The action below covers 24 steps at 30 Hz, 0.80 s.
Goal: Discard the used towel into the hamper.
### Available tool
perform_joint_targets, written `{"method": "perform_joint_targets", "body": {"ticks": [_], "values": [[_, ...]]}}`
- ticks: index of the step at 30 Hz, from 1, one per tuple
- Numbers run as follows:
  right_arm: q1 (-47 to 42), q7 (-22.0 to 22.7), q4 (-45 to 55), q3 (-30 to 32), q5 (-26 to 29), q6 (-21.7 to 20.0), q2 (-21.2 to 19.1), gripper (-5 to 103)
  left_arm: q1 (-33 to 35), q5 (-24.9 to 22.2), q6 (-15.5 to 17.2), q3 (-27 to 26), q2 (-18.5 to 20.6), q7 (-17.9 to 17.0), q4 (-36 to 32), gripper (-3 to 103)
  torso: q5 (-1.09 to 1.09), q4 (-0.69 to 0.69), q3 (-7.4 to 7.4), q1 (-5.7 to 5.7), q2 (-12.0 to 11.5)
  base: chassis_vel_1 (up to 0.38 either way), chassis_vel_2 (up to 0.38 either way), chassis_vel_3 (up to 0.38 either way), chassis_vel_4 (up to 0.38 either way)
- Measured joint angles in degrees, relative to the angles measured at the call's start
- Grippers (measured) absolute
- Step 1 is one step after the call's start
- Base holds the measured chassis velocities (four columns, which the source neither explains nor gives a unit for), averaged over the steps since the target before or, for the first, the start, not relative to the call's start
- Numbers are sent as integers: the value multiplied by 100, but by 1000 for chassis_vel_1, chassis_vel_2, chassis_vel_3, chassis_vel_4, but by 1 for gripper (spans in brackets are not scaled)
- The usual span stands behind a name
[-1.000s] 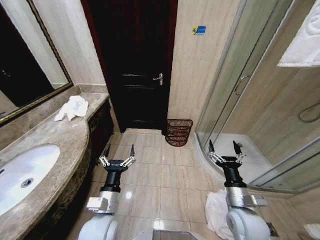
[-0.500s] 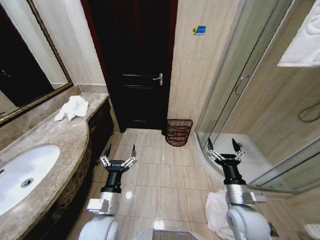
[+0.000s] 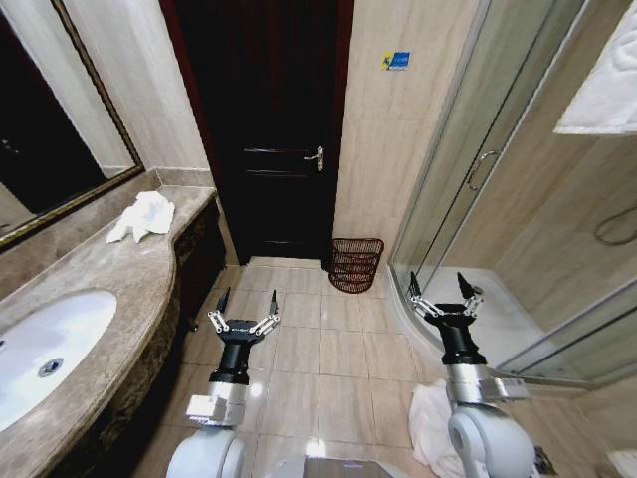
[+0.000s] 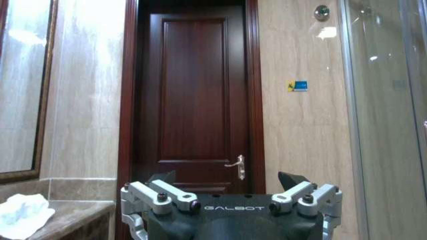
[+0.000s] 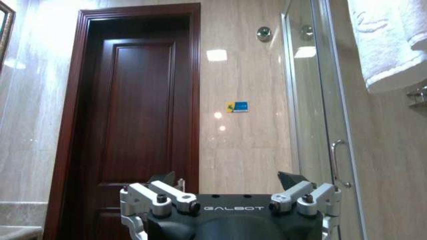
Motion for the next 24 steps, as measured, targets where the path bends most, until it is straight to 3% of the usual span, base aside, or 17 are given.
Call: {"method": "perform_joint_targets", "body": {"ticks": [8, 10, 13, 16, 24], "values": [[-20, 22, 6, 82, 34, -43, -75, 100, -111, -147, 2, 11, 0, 60, 199, 101, -1, -2, 0, 0, 0, -110, 106, 97, -98], [41, 34, 65, 108, 77, -153, -82, 100, -103, -226, 67, 2, 0, 84, 193, 95, 0, 0, 0, 1, 0, -101, 115, 107, -107], [78, 29, 41, 71, 81, -147, -69, 100, -96, -223, 78, -61, 0, 90, 175, 101, -2, -1, 0, 1, 0, -102, 122, 107, -103], [141, 2, -56, 11, 70, -108, -37, 100, 37, -212, 106, -98, 0, 95, 3, 96, 2, 0, 0, 1, 0, -93, 105, 101, -117], [385, 25, -167, 153, 222, -213, -191, 100, 23, -304, 169, -169, 0, 99, -15, 100, -2, 0, 0, 0, 0, -120, 121, 123, -130]]}}
